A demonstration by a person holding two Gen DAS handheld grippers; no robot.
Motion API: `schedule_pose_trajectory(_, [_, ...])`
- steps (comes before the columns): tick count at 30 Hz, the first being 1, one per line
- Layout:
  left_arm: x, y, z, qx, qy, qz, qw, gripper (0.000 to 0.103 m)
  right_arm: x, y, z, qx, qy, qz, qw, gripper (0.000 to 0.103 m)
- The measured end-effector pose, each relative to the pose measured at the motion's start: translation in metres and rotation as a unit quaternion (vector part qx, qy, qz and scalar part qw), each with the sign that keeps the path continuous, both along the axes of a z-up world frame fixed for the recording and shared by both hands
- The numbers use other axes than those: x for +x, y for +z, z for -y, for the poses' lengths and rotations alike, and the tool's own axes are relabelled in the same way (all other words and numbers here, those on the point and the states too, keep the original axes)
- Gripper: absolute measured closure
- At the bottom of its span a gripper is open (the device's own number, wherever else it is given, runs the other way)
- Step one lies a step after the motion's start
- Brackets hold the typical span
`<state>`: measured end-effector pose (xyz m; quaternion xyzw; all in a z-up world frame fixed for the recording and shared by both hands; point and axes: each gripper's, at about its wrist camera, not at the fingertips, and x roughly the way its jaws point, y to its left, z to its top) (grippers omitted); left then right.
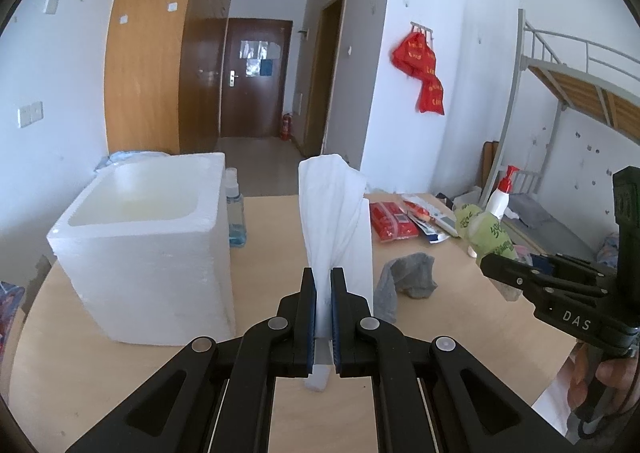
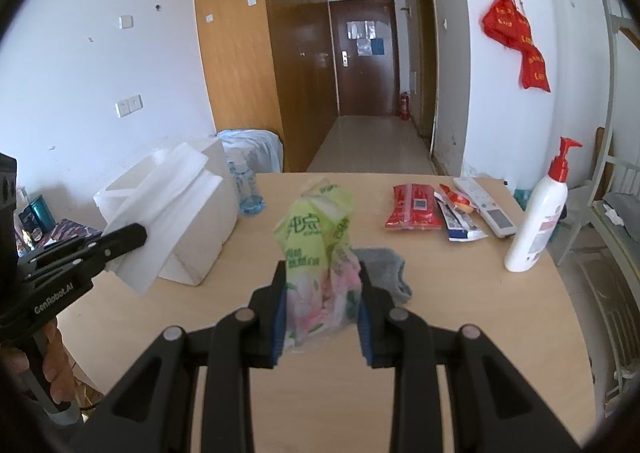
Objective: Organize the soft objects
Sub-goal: 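Lift the paper towel and green packet off the desk with both tools, then carry the paper towel and green packet over the white foam box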
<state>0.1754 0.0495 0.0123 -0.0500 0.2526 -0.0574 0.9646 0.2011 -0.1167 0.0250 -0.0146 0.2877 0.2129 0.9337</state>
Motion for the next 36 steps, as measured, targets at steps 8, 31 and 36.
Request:
schedule_pose_trajectory(8, [-0.018,0.012,-0.003,0.006,0.004,0.016,0.9998,0.096,-0.013,0.008,-0.001,0.003,0.004,0.016,1.0,0.069])
schedule_pose_trajectory(31, [-0.074,0.039,-0.046,0.013,0.061,0.054,0.9966,0.096,-0.042,0.031,-0.035,0.024,0.056,0.061,0.996,0.069])
schedule_pose_trajectory(36, [-0.089,0.042,-0.064,0.016,0.089,0.059,0.9941,0.096,-0.043,0.035,-0.056,0.029,0.087,0.066,0.994,0.069])
